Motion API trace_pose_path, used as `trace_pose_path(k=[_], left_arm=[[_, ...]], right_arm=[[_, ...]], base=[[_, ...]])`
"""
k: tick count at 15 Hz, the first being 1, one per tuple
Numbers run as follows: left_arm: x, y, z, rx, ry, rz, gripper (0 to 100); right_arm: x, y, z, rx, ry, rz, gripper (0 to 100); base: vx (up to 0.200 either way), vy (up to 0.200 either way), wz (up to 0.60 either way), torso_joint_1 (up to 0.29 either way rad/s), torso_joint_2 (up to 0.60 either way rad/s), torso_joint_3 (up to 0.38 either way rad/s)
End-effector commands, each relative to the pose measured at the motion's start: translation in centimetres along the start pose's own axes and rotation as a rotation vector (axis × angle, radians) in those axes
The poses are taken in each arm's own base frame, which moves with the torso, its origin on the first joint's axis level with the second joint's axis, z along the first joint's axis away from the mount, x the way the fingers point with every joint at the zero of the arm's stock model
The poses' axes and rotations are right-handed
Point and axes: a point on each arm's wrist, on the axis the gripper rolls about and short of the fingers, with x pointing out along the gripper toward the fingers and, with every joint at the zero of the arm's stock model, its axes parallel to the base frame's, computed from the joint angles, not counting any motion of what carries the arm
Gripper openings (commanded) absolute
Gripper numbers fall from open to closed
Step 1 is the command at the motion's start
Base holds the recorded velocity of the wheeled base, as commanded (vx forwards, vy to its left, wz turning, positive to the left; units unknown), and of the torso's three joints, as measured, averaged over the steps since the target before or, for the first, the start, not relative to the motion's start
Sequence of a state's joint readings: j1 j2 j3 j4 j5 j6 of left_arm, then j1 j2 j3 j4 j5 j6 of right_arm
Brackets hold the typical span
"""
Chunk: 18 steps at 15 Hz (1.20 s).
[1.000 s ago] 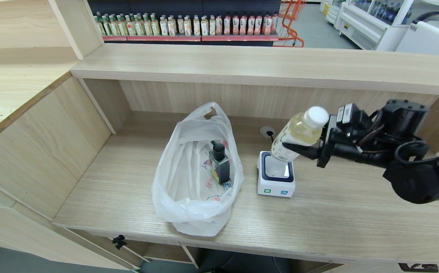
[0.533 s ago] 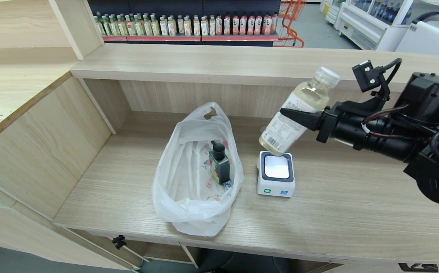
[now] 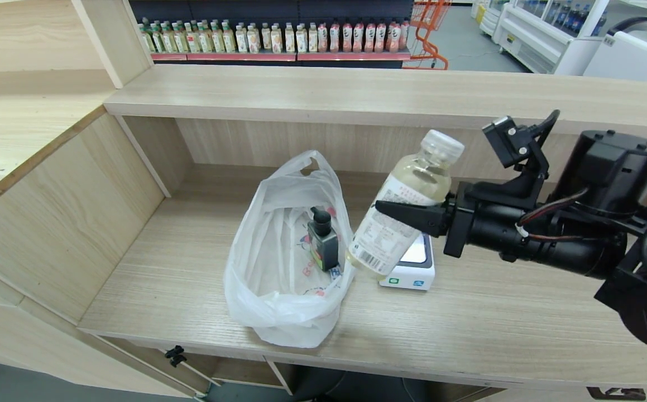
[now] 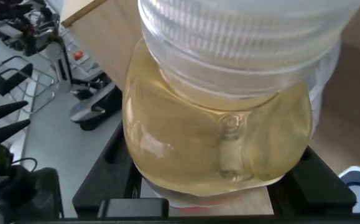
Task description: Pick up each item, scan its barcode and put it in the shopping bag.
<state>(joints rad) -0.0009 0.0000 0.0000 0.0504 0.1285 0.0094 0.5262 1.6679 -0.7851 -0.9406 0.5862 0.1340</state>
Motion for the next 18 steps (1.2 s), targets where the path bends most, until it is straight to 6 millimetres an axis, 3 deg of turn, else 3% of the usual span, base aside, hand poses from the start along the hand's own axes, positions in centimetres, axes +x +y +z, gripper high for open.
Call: trace_pose_path(k=[1,4,7,12,18], left_arm=[[0.0,0.0,0.0,0.0,0.0,0.0,100],[0.0,0.0,0.0,0.0,-0.001,0.0,100],[0.0,0.0,0.0,0.0,0.0,0.0,100],[0.0,0.0,0.0,0.0,0.0,0.001,100],[0.0,0.0,0.0,0.0,0.0,0.0,100]], right_arm=[[0.2,1.0,-0.8,0.012,0.023,0.034,0],[0.1,1.5,-2.7,0.016,0.067,0.047,0],[0.4,0.6,-5.0,0.017,0.085,0.032,0],[2.4,-0.5,-6.3,0.003,0.074,0.039,0],[4.7,-2.3,-9.9,-0.068,0.028,0.048,0]], base=[[0.0,0.0,0.0,0.0,0.0,0.0],[0.0,0.0,0.0,0.0,0.0,0.0],[0.0,0.0,0.0,0.0,0.0,0.0],[0.0,0.0,0.0,0.0,0.0,0.0],[0.0,0.0,0.0,0.0,0.0,0.0]])
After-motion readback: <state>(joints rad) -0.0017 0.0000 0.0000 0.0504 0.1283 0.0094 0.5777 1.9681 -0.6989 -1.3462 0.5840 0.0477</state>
